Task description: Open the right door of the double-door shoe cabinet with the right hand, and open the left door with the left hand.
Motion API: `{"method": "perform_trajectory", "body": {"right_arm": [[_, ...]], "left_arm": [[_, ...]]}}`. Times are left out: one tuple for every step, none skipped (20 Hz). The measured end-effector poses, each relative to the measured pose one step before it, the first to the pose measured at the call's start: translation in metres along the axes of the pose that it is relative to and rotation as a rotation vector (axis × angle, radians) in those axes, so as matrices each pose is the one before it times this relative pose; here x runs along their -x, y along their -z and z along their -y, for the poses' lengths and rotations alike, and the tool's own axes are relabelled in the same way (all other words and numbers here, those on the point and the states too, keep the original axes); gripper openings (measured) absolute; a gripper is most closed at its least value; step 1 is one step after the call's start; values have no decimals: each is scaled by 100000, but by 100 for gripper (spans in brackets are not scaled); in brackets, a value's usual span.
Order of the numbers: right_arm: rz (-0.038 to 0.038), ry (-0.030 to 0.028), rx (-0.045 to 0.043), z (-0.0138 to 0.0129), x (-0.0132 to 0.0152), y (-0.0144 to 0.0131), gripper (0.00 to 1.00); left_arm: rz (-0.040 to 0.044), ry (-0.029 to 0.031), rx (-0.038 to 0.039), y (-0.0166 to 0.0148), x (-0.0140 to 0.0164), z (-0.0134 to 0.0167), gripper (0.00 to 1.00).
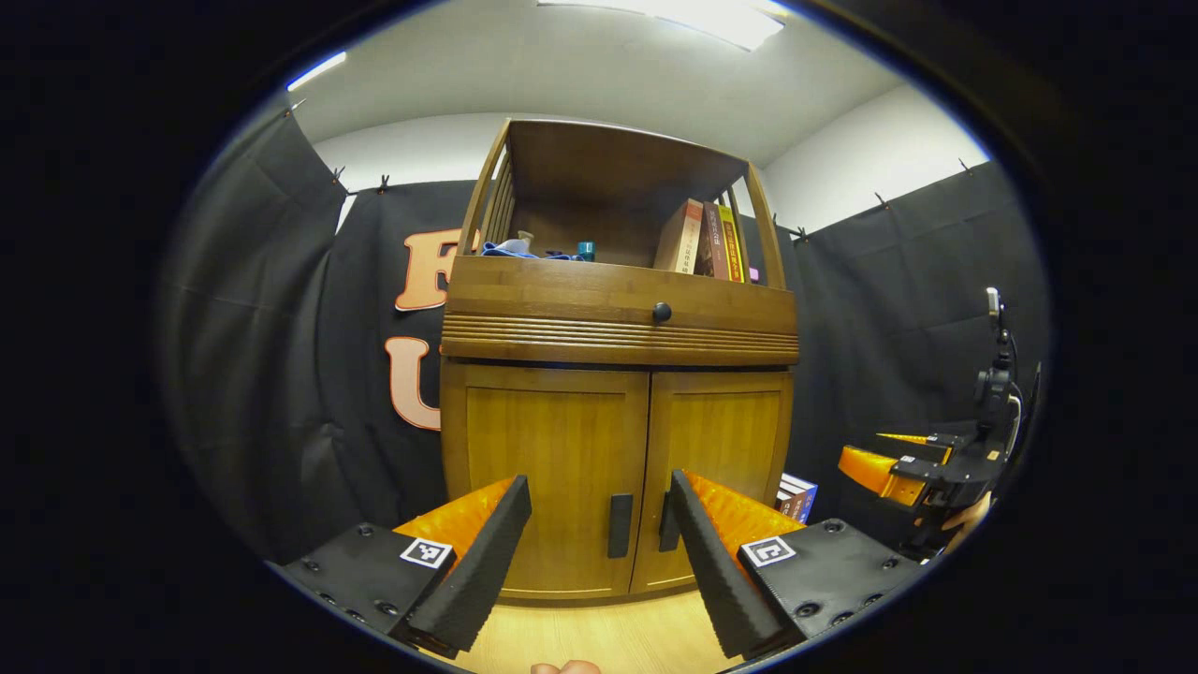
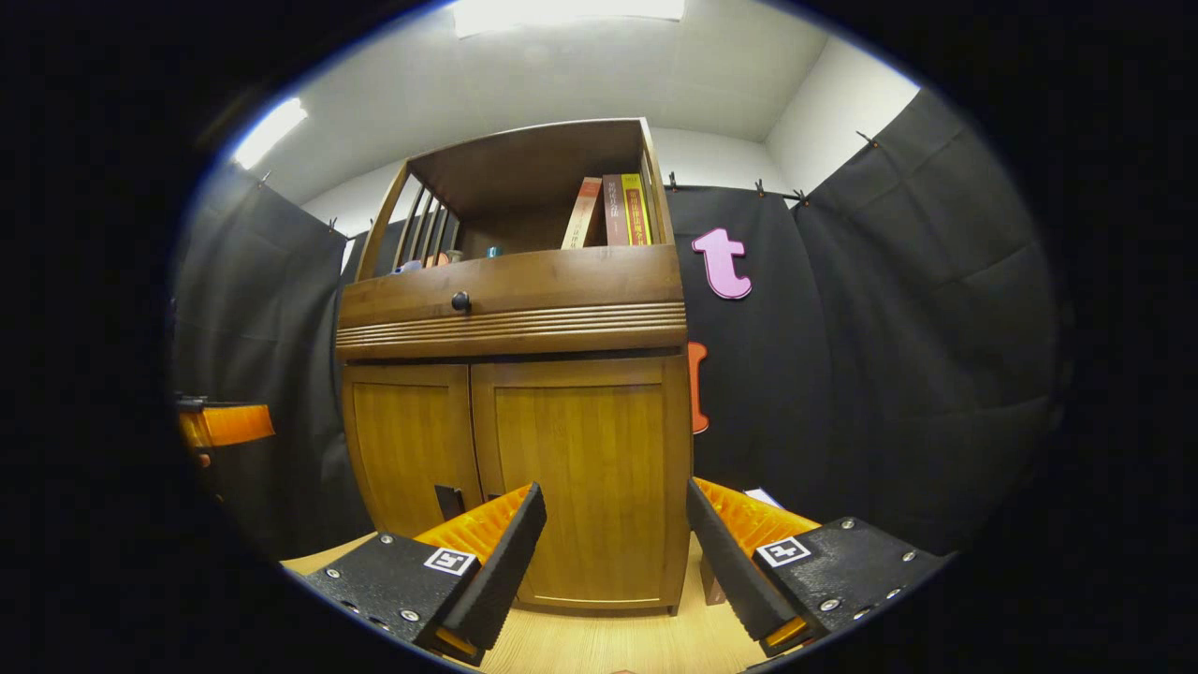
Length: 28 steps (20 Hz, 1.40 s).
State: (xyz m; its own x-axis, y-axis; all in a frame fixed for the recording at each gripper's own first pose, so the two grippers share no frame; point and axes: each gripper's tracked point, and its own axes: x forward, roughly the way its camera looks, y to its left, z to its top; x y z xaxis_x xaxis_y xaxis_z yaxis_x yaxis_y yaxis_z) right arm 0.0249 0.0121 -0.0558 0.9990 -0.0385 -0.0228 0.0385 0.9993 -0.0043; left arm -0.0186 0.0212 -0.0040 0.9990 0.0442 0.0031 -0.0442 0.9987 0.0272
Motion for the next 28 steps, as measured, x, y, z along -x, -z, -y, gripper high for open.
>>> {"method": "perform_trajectory", "body": {"right_arm": [[310, 203, -39, -390, -414, 571, 93], [468, 275, -59, -385, -608, 240, 93], [213, 116, -21, -386, -334, 250, 93], [142, -114, -16, -540, -407, 281, 93], [91, -334, -9, -575, -347, 530, 93], [109, -410, 18, -608, -311, 646, 93], [25, -324, 105, -544, -282, 635, 93], [-82, -297, 372, -389, -382, 793, 93], [-266, -350, 534, -524, -396, 860, 93], [-416, -630, 547, -606, -523, 781, 93], [-738, -708, 499, -554, -490, 998, 93], [-819, -639, 381, -511, -658, 988, 93], [-828, -434, 263, -491, -711, 906, 93], [-1034, -154, -14, -452, -745, 865, 93], [-1202, -310, -281, -475, -667, 941, 93], [-968, -523, -497, -665, -1011, 793, 93], [-835, -566, -468, -365, -780, 739, 94], [-1075, -515, -483, -453, -873, 745, 93], [-1189, -660, -654, -505, -791, 776, 93], [-1326, -843, -724, -642, -872, 692, 93], [-1431, -893, -668, -594, -963, 663, 100], [-1263, -765, -622, -431, -910, 810, 94], [-1287, -1053, -738, -436, -794, 636, 94], [-1208, -703, -922, -318, -916, 541, 93], [-1285, -337, -735, -142, -741, 546, 100], [-889, -267, -635, -173, -841, 281, 90], [-561, 249, -390, -37, -756, 284, 95], [-621, 613, -182, 15, -658, 354, 82]], "left_arm": [[-258, -348, -212, 172, 153, -305, 99], [-206, -414, -322, 178, 40, -317, 99], [-214, -521, -391, 185, 75, -368, 99], [-150, -623, -241, 137, 182, -448, 99], [-210, -448, 50, 194, 104, -366, 99], [-152, -405, 211, 83, 119, -370, 99], [-206, -606, 134, 153, 42, -476, 99], [-144, -790, -2, 101, 29, -457, 99], [-184, -867, -87, 286, -131, -492, 99], [24, -880, -167, 88, -70, -499, 98], [164, -1085, -210, 142, 80, -565, 98], [54, -1079, -328, 109, -82, -517, 97], [22, -909, -303, 265, -134, -489, 96], [-73, -761, -98, 185, -36, -440, 96], [-150, -646, 7, 141, 212, -362, 95], [60, -576, -140, 54, 170, -418, 95], [184, -623, -287, 179, 53, -482, 94], [143, -699, -196, 86, 106, -357, 94], [212, -38, -100, -39, -114, -243, 95], [57, 369, -116, 55, -132, -46, 96], [-10, 42, -64, 184, -14, -126, 94], [-147, 18, -197, 155, -82, -185, 95], [-345, 172, -227, 295, -13, -120, 94], [-332, 161, -131, 219, -32, -103, 94], [-360, 72, -170, 310, -72, -122, 94], [-36, 297, -206, 165, 36, -58, 94], [33, 574, -218, 159, 10, -10, 96], [15, 427, -53, 126, 14, -58, 97]]}}
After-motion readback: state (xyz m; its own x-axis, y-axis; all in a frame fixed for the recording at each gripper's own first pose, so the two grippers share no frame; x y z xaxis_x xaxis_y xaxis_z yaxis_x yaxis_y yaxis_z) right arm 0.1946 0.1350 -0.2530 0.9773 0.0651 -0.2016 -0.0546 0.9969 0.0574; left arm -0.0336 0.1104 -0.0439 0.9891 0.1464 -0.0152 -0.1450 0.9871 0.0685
